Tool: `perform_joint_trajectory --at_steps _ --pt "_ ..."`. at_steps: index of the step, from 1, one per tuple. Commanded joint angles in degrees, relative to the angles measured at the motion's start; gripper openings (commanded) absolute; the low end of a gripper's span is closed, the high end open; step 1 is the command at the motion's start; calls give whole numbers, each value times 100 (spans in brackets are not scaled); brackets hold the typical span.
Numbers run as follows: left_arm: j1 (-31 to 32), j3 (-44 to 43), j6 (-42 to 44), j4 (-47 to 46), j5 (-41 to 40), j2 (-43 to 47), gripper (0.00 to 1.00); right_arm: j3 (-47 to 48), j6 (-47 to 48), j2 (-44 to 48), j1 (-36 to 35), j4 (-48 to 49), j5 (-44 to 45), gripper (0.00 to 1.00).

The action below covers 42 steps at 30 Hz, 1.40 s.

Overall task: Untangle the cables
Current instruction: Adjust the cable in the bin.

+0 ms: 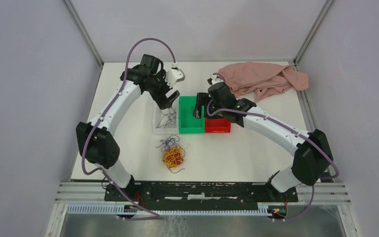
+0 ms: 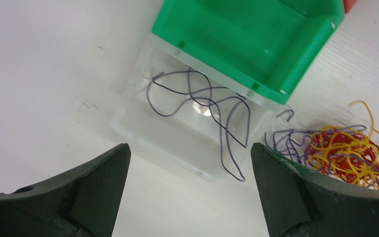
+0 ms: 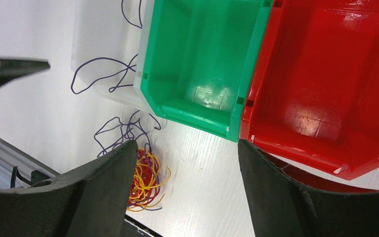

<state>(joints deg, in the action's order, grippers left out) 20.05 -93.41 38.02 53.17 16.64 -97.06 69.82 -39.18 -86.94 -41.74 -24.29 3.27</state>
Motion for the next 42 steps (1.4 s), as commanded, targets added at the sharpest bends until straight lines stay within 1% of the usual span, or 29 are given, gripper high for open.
perform_joint_trajectory --at_steps 1,4,7,11,13,15,21,22,23,29,33,42 --pt "7 649 425 723 367 533 99 65 134 82 23 56 74 81" --pt "15 1255 593 612 357 679 99 -11 123 99 25 139 5 81" --pt "42 1724 620 248 281 784 96 -67 83 77 28 198 -39 81" --pt "86 1893 632 -77 222 776 88 -130 36 88 25 251 -79 79" --pt "95 1906 565 -337 111 720 78 -167 5 117 19 295 -81 78" --pt "119 1987 481 -666 -77 652 67 -188 -12 152 26 330 -81 77" --pt "189 2150 396 -1493 -439 515 27 -242 -9 160 33 377 -85 73" --pt "213 2175 406 -1621 -522 482 21 -246 -11 150 32 380 -85 73" --pt "230 2197 403 -1757 -578 456 17 -242 -11 136 25 381 -89 73" --pt "272 2327 192 -2655 -793 242 3 -233 -12 107 26 447 -111 71" --pt "308 2586 194 -3467 -1014 168 3 -238 -6 106 29 465 -107 71" --pt "326 2888 532 -4114 -1240 -28 3 -279 -1 48 32 535 -89 70"
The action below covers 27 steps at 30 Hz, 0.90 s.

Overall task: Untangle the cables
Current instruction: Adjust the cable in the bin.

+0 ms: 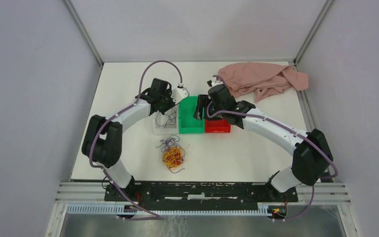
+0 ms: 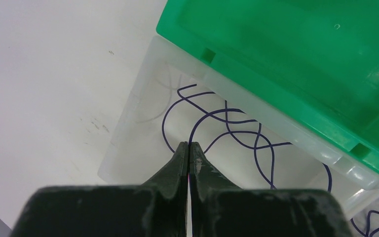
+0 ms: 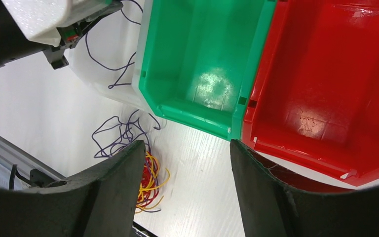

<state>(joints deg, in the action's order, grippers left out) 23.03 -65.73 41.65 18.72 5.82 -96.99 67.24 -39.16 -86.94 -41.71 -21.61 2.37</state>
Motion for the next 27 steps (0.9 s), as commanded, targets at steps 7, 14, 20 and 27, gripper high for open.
perform_joint_trajectory --at_steps 7,14,20,27 --pt "-127 -754 -34 297 407 -248 32 -64 -35 35 25 332 -75 73" --pt "-177 -1495 -17 1345 424 125 88 -118 -147 174 17 332 -206 80" --pt "-177 -1743 24 2105 777 325 100 -121 -64 183 -170 204 -121 79" --pt "-185 -1474 48 1936 411 207 98 -172 -70 156 -407 237 -115 77"
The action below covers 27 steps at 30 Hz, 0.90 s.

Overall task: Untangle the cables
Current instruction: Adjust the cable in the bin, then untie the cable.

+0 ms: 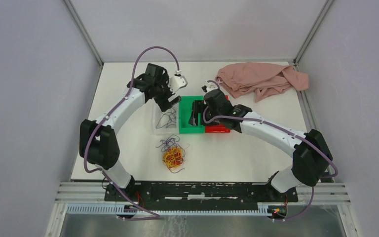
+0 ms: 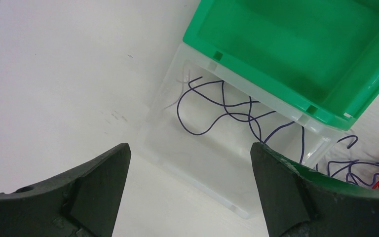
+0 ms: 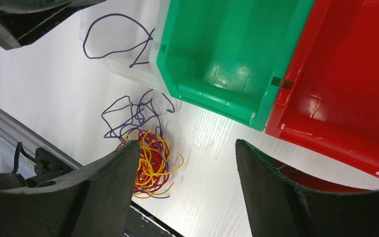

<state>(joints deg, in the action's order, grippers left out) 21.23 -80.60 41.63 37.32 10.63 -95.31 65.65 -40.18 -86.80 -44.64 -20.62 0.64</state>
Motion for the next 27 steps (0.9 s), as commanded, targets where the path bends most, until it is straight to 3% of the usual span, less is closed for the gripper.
perform_joint_trajectory --at_steps 1,7,11,16,24,27 --pt "-24 -59 64 189 10 60 99 -16 41 126 -148 133 20 77" --pt "-173 -551 56 1083 764 326 99 59 129 -137 -861 280 41 77" --pt "-411 -348 104 1583 1316 806 99 5 170 -445 -1377 704 -136 74" --pt "-686 72 613 2330 1946 1509 99 85 199 -889 -1459 1224 -583 65" --pt "-752 673 690 2635 2161 2354 100 446 632 -1469 -1475 1275 -436 56" --pt "-754 718 699 2759 2203 2498 100 574 801 -1569 -1468 1291 -484 46"
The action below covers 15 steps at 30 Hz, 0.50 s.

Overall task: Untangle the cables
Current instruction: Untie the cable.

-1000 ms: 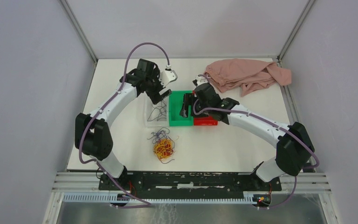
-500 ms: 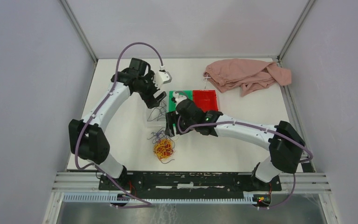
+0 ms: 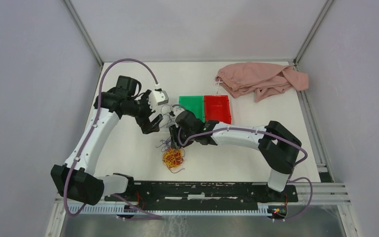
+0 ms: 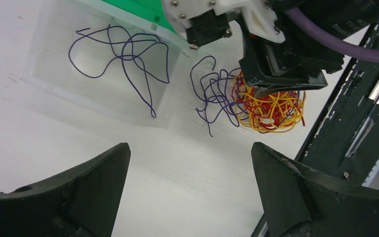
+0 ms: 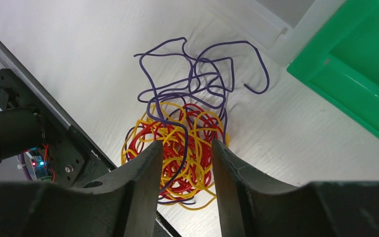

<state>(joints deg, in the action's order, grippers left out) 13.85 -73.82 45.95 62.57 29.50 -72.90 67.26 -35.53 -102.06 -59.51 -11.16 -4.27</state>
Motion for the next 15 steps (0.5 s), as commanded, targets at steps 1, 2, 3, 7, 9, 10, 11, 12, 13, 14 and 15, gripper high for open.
perform_joint_trajectory --at_steps 1,2,3,7,9,10,11,12,13,14,15 --pt "-13 62 271 284 324 279 100 438 377 -61 18 372 -39 40" --pt "-13 87 271 318 324 297 100 454 403 -53 18 411 -85 35" --pt "-11 120 257 330 320 314 99 463 418 -37 18 441 -128 28" --pt "-13 337 171 250 289 455 99 288 474 259 18 690 -318 11" --pt "-14 399 120 247 346 522 98 145 483 481 18 750 -420 6" --pt "-10 425 96 254 391 563 98 75 474 597 25 786 -482 5" --pt "-1 449 88 284 435 597 98 -4 446 707 26 848 -554 4" --pt "15 470 126 340 494 632 97 -99 409 848 19 922 -656 2" --pt "41 504 146 361 549 664 97 -184 347 951 19 1028 -736 1" --pt "46 546 134 362 606 710 97 -280 266 1051 21 1158 -816 0" --pt "48 591 122 362 697 772 97 -377 181 1148 18 1299 -910 0"
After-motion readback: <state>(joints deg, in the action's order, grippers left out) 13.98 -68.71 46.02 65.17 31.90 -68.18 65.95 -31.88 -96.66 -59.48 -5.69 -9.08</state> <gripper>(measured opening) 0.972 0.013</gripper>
